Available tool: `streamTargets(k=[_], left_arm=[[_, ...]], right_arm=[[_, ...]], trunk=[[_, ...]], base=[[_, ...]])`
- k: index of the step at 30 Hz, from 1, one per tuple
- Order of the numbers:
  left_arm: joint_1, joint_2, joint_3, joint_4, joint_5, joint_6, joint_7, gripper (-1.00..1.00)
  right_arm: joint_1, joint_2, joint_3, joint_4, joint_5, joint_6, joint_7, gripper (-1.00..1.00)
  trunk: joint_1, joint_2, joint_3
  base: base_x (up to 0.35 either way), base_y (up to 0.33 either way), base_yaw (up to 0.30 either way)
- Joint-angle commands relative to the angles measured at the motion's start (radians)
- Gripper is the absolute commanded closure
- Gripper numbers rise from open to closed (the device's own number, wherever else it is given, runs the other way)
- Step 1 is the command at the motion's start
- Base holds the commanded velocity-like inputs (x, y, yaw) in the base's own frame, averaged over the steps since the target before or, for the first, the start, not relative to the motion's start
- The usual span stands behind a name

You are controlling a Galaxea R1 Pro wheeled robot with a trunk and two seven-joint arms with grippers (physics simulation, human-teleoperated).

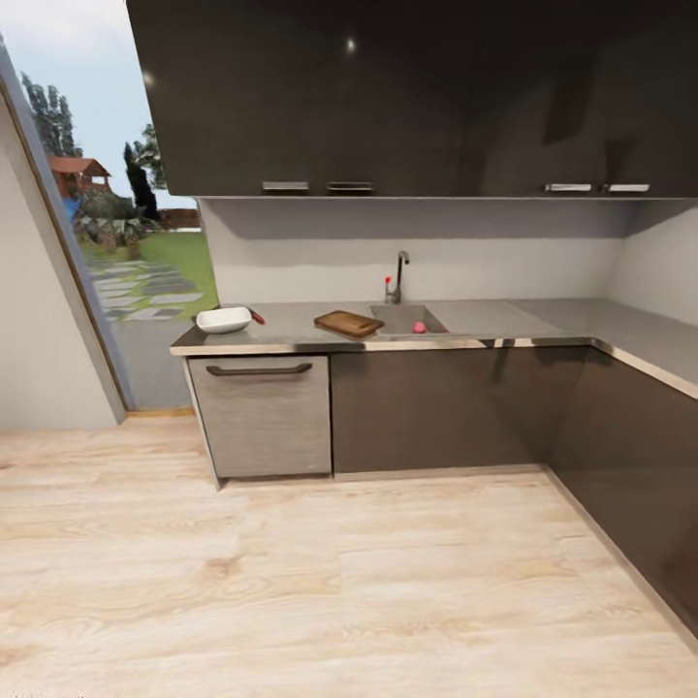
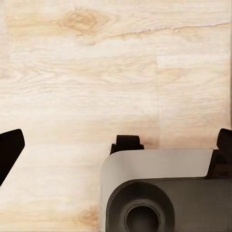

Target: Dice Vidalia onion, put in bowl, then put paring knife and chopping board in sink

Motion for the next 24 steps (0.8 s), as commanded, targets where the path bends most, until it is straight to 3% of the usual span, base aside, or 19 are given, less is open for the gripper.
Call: streamTargets(k=[1, 11, 24], left_arm=[[-0.001, 0.000, 0.000, 0.001, 0.002, -0.003, 0.000, -1.00], [-0.001, 0.000, 0.000, 0.002, 0.002, -0.003, 0.000, -1.00], [-0.001, 0.000, 0.000, 0.002, 0.002, -0.003, -0.001, -1.00]], right_arm=[[0.000, 0.000, 0.000, 0.001, 0.007, -0.002, -0.006, -1.00], [0.000, 0.000, 0.000, 0.000, 0.007, -0.002, -0.006, -1.00], [0.000, 0.000, 0.000, 0.001, 0.007, -0.002, -0.006, -1.00]], trunk=[[0.000, 0.000, -0.001], [0.000, 0.000, -0.001], [0.000, 0.000, -0.001]], base=[[0.255, -0.235, 0.262], [0.248, -0.239, 0.244], [0.247, -0.239, 0.025]])
